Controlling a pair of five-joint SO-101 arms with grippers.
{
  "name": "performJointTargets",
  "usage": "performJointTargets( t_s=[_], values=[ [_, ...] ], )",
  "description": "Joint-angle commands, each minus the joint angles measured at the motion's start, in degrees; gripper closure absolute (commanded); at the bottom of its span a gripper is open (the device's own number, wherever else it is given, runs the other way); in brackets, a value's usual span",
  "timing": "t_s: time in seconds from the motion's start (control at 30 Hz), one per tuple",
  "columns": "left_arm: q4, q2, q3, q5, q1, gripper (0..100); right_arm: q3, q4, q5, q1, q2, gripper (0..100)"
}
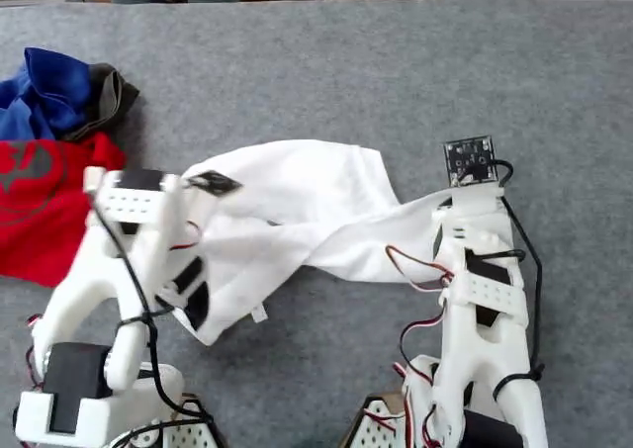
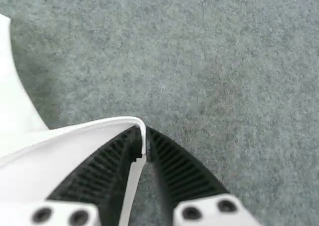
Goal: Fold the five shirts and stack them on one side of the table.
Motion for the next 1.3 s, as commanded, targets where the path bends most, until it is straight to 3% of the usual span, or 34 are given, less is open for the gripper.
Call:
performJointTargets(
  t_s=[0.0, 0.57, 0.83, 1.27],
  values=[
    [-0.3, -1.4, 0.8, 0.8, 5.8, 79, -0.2, -0.9, -0.4, 0.9, -0.8, 98.4],
    [-4.1, -0.8, 5.0, 1.3, 20.4, 79, -0.3, -0.9, -0.4, 0.7, -0.7, 98.4],
    [-12.6, -0.7, 10.0, 6.4, 20.4, 79, -0.3, -0.9, -0.4, 0.8, -0.7, 98.4],
    [-16.0, -0.7, 13.2, 7.6, 20.3, 79, -0.2, -0.9, -0.4, 0.8, -0.8, 98.4]
  ],
)
